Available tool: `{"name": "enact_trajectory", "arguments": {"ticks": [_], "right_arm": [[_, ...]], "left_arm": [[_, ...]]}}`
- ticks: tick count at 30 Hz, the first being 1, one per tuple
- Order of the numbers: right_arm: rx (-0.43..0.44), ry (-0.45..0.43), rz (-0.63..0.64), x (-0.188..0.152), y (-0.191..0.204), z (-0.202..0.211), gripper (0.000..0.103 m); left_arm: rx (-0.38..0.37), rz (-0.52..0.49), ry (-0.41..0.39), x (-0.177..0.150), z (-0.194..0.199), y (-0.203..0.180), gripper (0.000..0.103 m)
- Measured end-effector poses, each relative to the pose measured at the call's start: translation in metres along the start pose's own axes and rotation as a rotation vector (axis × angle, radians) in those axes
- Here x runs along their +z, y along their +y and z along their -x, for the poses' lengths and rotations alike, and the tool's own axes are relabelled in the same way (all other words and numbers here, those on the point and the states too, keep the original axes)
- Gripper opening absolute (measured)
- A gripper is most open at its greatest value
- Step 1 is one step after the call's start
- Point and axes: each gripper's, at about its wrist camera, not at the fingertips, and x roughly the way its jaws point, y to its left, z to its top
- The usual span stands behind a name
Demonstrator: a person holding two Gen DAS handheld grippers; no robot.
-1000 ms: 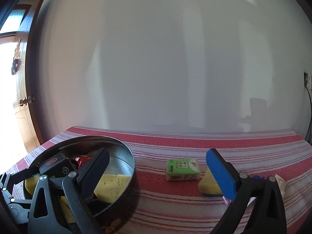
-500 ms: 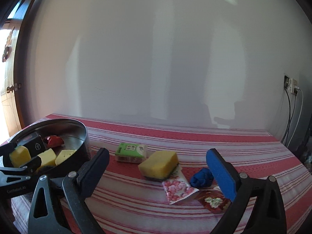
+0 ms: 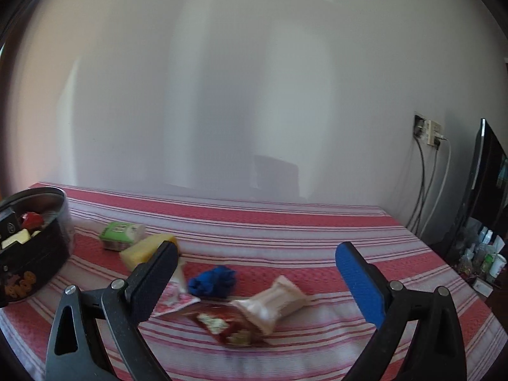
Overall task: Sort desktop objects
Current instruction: 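Reach to the loose yellow sponge and grasp it with the left tool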
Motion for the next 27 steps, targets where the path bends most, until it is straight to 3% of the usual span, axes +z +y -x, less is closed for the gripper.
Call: {"name": "enact_trajectory", "arguments": {"ticks": [8,17,19,21,27], "right_arm": [[-0.056,0.016,-0.159,-0.005,-0.049,-0.004,0.101],[-0.053,0.051,-0.176,-0.008,-0.056,-0.008,0.101],[-0.05,0.057,-0.176,-0.009,-0.058,-0.01,0.101],[-0.051,0.059,-0.176,-0.009,-0.059,-0.01,0.101],[-0.054,0.066,-0.192,-0.01,-0.063,-0.011,0.101]], "left_arm": [[-0.167,-0.063,0.067,0.027,-0.028,-0.057,0.103],[-0.295,-0.043,0.211,0.049,-0.093,-0.09,0.102],[-0.318,-0.018,0.246,0.051,-0.106,-0.095,0.099],[-0.339,-0.003,0.291,0.051,-0.12,-0.101,0.086],[-0.391,0.053,0.386,0.047,-0.152,-0.107,0.071]]}}
